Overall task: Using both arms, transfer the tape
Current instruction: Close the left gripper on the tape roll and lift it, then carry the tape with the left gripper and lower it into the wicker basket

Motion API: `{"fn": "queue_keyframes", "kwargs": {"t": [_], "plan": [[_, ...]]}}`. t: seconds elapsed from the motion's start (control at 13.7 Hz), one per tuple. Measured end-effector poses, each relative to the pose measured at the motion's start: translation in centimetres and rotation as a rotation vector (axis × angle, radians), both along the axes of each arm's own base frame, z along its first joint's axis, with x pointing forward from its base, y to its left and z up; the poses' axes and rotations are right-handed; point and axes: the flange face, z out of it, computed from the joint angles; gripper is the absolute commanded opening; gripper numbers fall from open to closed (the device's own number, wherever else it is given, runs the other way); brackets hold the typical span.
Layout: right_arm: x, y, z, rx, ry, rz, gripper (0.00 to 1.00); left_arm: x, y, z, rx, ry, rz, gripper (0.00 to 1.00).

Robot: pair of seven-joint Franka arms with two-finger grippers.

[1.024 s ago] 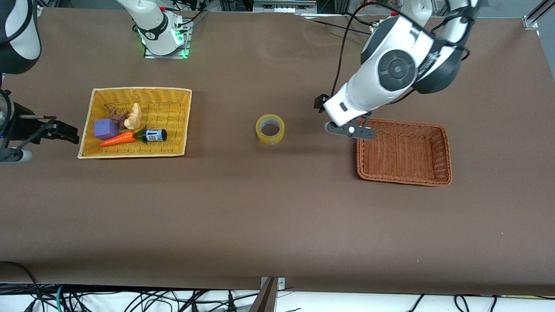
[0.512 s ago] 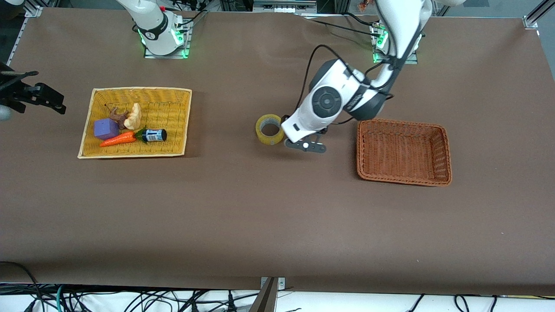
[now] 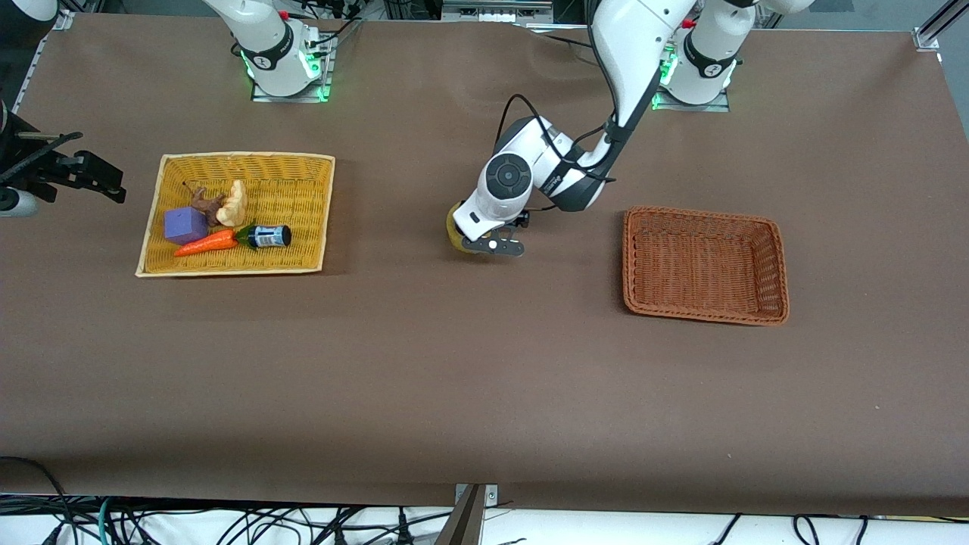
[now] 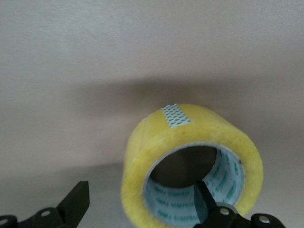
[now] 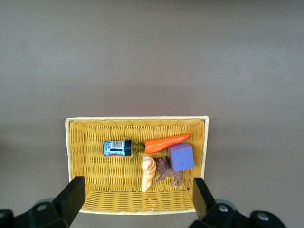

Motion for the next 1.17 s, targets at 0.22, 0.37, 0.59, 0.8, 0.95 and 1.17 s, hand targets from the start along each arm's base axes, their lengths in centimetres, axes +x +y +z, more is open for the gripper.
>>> {"fn": "queue_keyframes", "kwargs": {"t": [0.22,0.37,0.59,0.8,0.95,1.17], "plan": [[0.1,0.5,-0.1,0.000,0.002,0.009,1.00,0.0,0.0,-0.9,0.000,-0.008,0.009,0.00],[0.1,0.5,-0.2,0.000,0.003,0.010,1.00,0.3,0.1,-0.8,0.002,-0.015,0.009,0.00],[0.2,0.5,-0.3,0.000,0.005,0.010,1.00,1.3,0.8,0.0,0.051,-0.074,-0.051,0.00],[0.2,0.5,-0.3,0.000,0.005,0.010,1.00,3.5,2.8,3.7,0.111,-0.086,-0.064,0.00],[0.2,0.5,-0.3,0.000,0.006,0.010,1.00,6.0,6.0,8.1,0.143,-0.085,-0.049,0.00],[0.2,0.5,-0.4,0.001,0.006,0.010,1.00,10.3,15.5,14.6,0.178,-0.013,-0.022,0.00]]}}
